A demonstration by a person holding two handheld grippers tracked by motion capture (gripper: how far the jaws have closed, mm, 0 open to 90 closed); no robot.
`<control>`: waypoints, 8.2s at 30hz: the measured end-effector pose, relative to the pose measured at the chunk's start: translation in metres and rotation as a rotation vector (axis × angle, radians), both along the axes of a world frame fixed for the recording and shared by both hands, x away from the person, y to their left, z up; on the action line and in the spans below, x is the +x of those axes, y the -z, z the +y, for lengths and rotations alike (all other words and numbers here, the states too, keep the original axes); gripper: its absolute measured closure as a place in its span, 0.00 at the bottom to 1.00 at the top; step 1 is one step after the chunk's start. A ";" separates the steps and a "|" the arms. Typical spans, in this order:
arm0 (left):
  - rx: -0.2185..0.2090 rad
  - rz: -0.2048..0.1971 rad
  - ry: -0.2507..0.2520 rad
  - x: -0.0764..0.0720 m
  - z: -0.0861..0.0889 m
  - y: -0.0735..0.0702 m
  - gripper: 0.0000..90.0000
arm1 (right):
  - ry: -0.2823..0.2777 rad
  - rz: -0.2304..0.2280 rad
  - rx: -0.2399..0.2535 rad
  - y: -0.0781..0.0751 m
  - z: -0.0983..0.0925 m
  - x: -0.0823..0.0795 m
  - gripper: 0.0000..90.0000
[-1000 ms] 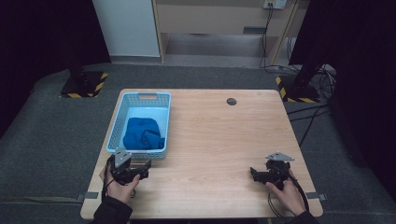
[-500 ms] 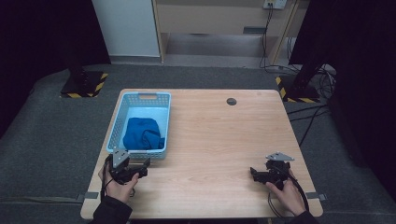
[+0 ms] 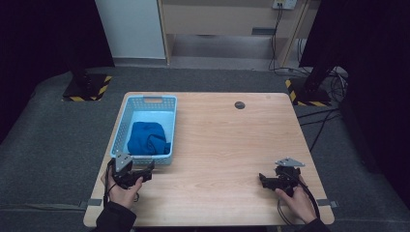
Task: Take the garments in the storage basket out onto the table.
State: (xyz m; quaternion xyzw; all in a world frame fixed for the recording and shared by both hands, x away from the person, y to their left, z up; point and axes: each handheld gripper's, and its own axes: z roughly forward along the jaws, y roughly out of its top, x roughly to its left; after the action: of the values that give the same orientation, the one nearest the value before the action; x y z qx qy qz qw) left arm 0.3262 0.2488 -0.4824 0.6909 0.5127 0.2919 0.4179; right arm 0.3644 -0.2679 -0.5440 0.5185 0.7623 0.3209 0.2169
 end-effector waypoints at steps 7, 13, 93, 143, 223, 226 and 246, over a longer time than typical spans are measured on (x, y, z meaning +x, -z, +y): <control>-0.005 -0.013 -0.008 0.002 0.001 -0.001 0.09 | 0.000 0.000 0.000 0.000 0.000 0.000 0.00; -0.003 -0.014 -0.009 0.004 0.001 -0.001 0.09 | 0.000 0.000 0.000 0.000 0.000 0.000 0.00; 0.000 0.026 -0.094 0.078 0.007 -0.007 0.09 | 0.000 0.000 0.000 0.000 0.000 0.000 0.00; 0.003 0.131 -0.083 0.100 0.009 0.006 0.09 | 0.000 0.000 0.000 0.000 0.000 0.000 0.00; 0.107 0.329 -0.060 0.123 -0.007 0.010 0.68 | 0.000 0.000 -0.001 0.000 0.000 0.000 0.00; 0.095 0.331 -0.062 0.123 -0.006 0.010 0.72 | 0.000 0.000 -0.001 0.000 0.000 0.000 0.00; 0.043 0.294 -0.057 0.119 -0.002 0.007 0.86 | 0.000 0.000 0.000 0.000 0.000 0.000 0.00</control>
State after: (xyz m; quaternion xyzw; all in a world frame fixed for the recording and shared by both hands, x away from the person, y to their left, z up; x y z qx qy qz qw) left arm 0.4456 0.2467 -0.4889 0.7202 0.5812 0.2104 0.3151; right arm 0.3644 -0.2679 -0.5440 0.5185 0.7623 0.3209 0.2171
